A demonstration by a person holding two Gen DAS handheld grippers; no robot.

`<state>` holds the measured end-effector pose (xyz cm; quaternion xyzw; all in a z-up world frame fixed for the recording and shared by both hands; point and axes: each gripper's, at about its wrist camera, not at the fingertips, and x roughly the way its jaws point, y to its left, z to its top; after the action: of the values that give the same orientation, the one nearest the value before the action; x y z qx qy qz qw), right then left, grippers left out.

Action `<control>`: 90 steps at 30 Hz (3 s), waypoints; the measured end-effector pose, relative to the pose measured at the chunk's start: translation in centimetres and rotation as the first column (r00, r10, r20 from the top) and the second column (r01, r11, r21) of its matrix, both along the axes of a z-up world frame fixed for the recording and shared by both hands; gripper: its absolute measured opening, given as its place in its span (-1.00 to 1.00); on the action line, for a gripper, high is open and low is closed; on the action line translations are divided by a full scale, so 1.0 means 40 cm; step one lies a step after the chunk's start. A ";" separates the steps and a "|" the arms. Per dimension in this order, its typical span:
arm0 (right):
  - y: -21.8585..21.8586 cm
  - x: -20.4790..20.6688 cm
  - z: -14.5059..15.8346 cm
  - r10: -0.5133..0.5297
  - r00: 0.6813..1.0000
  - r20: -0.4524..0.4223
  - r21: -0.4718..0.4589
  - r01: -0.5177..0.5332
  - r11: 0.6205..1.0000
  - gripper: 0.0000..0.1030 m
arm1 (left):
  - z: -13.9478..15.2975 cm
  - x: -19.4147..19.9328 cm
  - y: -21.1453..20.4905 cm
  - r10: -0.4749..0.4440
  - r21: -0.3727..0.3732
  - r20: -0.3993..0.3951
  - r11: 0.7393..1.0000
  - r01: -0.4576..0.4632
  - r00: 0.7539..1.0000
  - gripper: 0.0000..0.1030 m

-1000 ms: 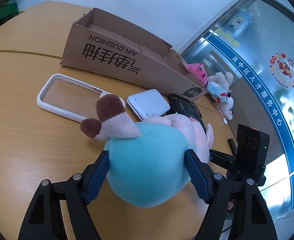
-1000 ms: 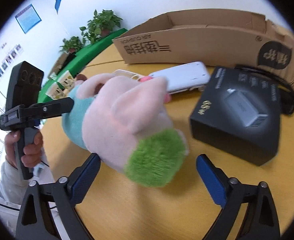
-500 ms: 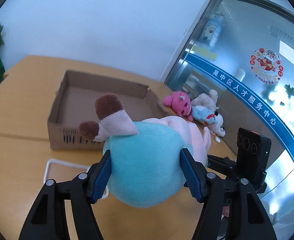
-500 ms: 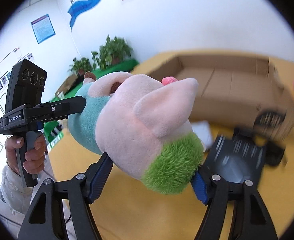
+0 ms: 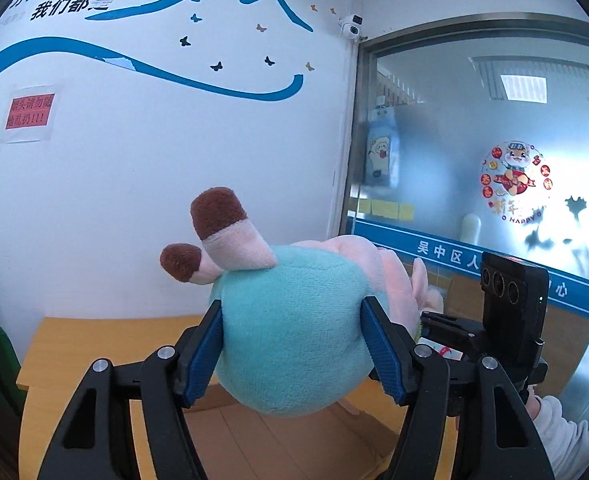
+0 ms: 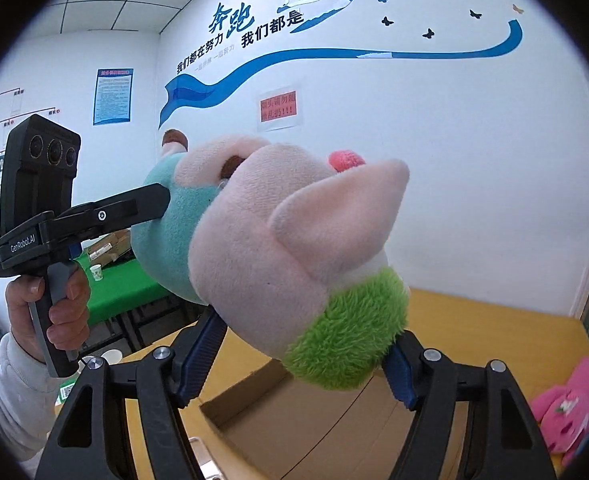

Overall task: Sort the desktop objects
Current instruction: 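Lift the pig plush with both grippers and carry it over the cardboard box, then lower the pig plush into the box and open both grippers, then move both grippers back toward the black charger box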

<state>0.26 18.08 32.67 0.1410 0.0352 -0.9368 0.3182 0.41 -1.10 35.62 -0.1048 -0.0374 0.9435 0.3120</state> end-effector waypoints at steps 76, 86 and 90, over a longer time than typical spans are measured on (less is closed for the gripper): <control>0.101 0.111 -0.564 -0.406 0.890 0.209 0.228 0.359 0.905 0.66 | -0.535 0.146 0.126 0.353 -0.229 0.144 0.920 -0.316 0.924 0.95; 0.121 0.177 -0.613 -0.356 0.906 0.230 0.234 0.304 0.923 0.66 | -0.578 0.174 0.111 0.354 -0.227 0.193 0.923 -0.310 0.915 0.95; 0.148 0.223 -0.686 -0.288 0.911 0.294 0.248 0.219 0.944 0.66 | -0.629 0.189 0.112 0.309 -0.238 0.254 0.938 -0.250 0.917 0.95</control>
<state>9.18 24.00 5.21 0.3299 0.0620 -0.9250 0.1781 7.97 3.37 10.46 -0.2652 -0.0016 0.9521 0.1525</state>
